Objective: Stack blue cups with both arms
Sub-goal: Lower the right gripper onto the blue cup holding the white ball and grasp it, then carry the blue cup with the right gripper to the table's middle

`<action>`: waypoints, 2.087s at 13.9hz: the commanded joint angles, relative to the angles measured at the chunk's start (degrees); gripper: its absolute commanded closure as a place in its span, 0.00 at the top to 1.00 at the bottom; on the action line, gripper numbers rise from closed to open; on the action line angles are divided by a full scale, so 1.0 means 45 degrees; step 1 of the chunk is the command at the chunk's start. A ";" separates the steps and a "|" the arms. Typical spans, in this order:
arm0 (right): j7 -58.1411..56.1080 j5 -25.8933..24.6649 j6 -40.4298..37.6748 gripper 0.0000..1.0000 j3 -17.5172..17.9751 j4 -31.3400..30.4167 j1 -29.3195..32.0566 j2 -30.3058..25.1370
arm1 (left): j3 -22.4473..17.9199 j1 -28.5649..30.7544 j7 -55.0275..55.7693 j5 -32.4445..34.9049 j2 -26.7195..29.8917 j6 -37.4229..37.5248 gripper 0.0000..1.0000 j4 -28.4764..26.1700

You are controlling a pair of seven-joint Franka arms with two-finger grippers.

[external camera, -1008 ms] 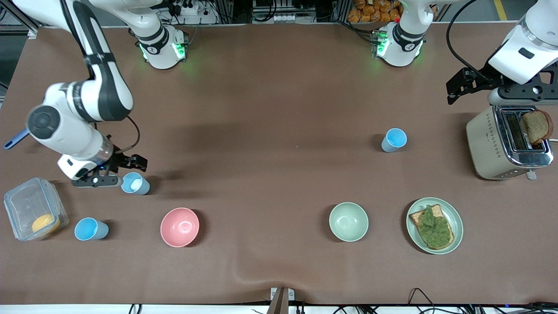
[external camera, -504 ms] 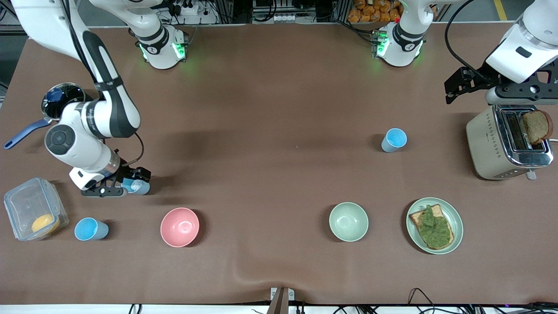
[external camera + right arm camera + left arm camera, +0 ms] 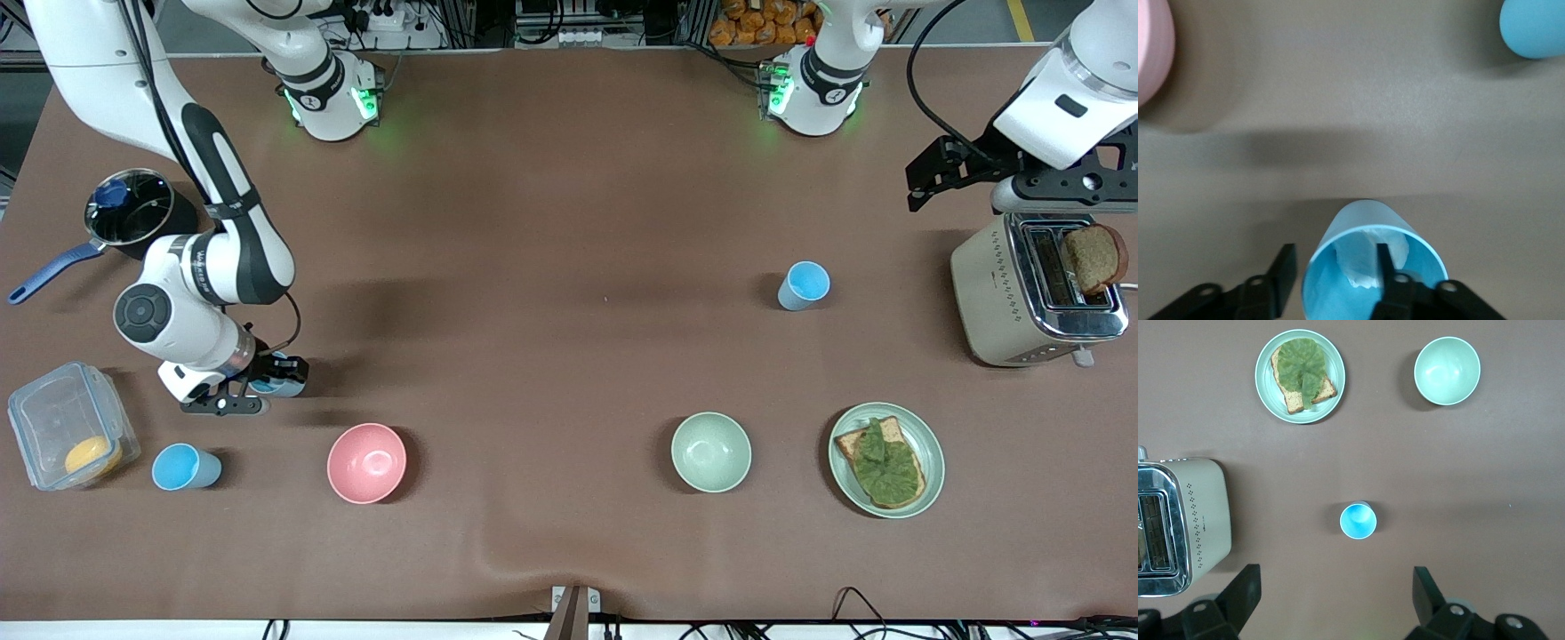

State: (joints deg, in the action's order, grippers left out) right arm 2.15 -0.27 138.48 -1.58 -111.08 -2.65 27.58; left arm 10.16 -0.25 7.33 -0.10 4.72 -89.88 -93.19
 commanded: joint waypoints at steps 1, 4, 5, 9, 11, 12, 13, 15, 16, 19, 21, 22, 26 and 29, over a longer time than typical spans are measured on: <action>-0.0166 -0.0213 -0.0266 0.00 0.0096 0.0503 0.0080 0.0140 | -0.0012 0.0055 0.0187 -0.0211 0.0007 0.0052 1.00 0.0084; -0.0379 -0.0271 -0.1044 0.00 0.0135 0.0874 -0.0309 0.0024 | 0.0007 0.0055 0.0187 -0.0250 -0.0032 -0.0006 1.00 0.0084; -0.0710 -0.0311 -0.1685 0.00 0.0135 0.1301 -0.0272 -0.0015 | 0.0027 -0.0042 0.0187 -0.0250 -0.0032 -0.0007 1.00 0.0103; -0.0596 -0.0078 -0.7420 0.00 0.0213 0.4967 -0.1283 -0.0055 | 0.0047 -0.0004 0.0187 -0.0153 -0.0012 0.0014 1.00 0.0103; -0.0015 0.0408 -0.8816 0.00 0.0233 0.6281 -0.2142 -0.0055 | -0.0011 0.0075 0.0187 -0.0191 -0.0032 -0.0046 1.00 0.0103; 0.0647 0.0798 -0.8879 0.00 0.0233 0.6518 -0.2591 -0.0055 | -0.0012 0.0075 0.0187 -0.0172 -0.0032 -0.0046 1.00 0.0084; 0.1466 0.1092 -0.8802 0.00 0.0233 0.6539 -0.3098 -0.0035 | -0.0031 0.0055 0.0187 -0.0153 -0.0032 -0.0046 1.00 0.0084; 0.3358 0.1076 -0.7832 0.00 0.0194 0.6656 -0.4677 0.0237 | -0.0012 -0.0023 0.0187 -0.0113 -0.0032 -0.0065 1.00 0.0103; 0.4742 0.1172 -0.6800 0.00 0.0194 0.6637 -0.5556 0.0644 | 0.0007 -0.0023 0.0187 -0.0113 -0.0032 -0.0065 1.00 0.0103; 0.8865 0.0881 -0.4004 0.00 0.0116 0.6773 -0.7961 0.2187 | -0.0031 0.0094 0.0167 -0.0172 -0.0032 -0.0046 1.00 0.0084; 0.9442 -0.0089 -0.3138 0.00 0.0096 0.6813 -0.8705 0.2503 | -0.0071 0.0094 0.0167 -0.0172 -0.0052 -0.0065 1.00 0.0084; 0.9714 -0.0966 -0.3137 0.00 0.0115 0.6832 -0.9057 0.2639 | -0.0071 0.0094 0.0167 -0.0153 -0.0052 -0.0065 1.00 0.0084; 1.1005 -0.1307 -0.2555 0.00 0.0194 0.7514 -1.0092 0.3748 | -0.0129 0.0133 0.0167 -0.0153 -0.0071 -0.0065 1.00 0.0084; 1.1123 -0.1307 -0.2200 0.00 0.0194 0.7692 -1.0447 0.4124 | -0.0149 0.0211 0.0167 -0.0192 -0.0150 -0.0065 1.00 0.0084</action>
State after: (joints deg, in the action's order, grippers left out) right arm 50.58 -4.77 128.59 -0.15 -79.65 -48.74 43.53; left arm 9.38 0.25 7.34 -0.16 4.24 -89.97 -93.18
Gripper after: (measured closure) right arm 0.974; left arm 0.000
